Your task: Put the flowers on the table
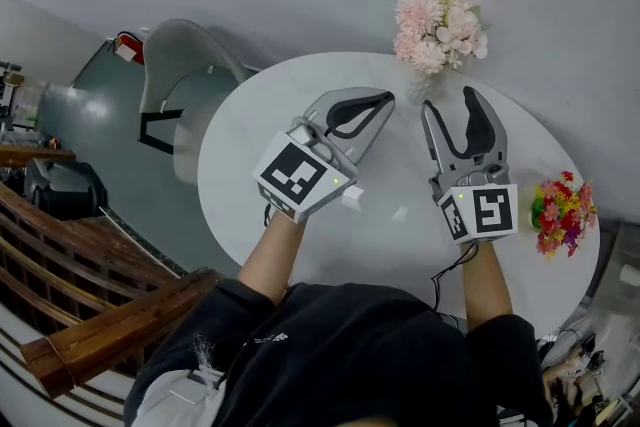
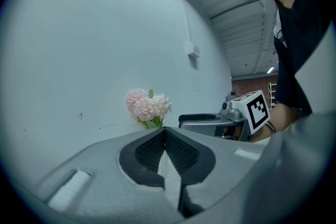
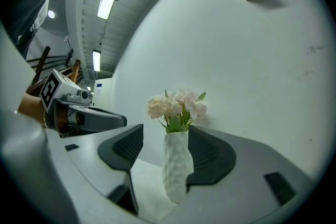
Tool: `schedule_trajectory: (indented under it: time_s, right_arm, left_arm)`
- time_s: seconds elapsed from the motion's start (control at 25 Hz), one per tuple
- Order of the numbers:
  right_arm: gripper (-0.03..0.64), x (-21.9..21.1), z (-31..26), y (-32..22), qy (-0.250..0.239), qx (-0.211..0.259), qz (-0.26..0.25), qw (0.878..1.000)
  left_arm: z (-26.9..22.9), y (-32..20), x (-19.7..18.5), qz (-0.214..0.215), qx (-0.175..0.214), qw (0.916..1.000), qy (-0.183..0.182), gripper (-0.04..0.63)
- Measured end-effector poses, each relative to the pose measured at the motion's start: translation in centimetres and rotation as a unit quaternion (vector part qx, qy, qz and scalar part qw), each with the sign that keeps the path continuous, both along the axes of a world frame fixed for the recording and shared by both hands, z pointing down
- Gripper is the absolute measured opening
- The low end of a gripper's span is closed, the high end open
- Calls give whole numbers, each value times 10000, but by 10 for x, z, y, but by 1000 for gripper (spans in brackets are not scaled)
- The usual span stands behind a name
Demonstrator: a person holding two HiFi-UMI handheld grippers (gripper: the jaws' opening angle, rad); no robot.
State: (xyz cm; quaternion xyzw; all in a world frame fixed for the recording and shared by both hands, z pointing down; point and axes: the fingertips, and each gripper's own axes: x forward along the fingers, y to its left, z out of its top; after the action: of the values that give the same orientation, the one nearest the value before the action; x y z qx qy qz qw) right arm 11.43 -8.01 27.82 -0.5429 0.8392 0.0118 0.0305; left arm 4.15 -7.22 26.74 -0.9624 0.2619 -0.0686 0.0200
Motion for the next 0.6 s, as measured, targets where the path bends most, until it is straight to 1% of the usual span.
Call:
schedule_trajectory:
  time_s: [0.12,0.24,0.32,0.48,0.6]
  right_arm:
    - [247,-1,-3,5,53,20,26,10000]
    - [175,-1,-8,9,109,42,115,9999]
    - [145,0,-9,10,99,56,157,9998]
    - [119,2,-12,16,88,65,241,9996]
    - [84,2,-14,22,109,93,268,9995]
  left_arm:
    - [-3,4,0,11,32,10000,12,-3]
    - [-6,8,-1,29,53,10000,14,-3]
    - [-6,10,0,48,58,10000,15,-3]
    - [-7,16,2,110,79,9999,7,-3]
    - [-10,20,2,108,115,9999,31,-3]
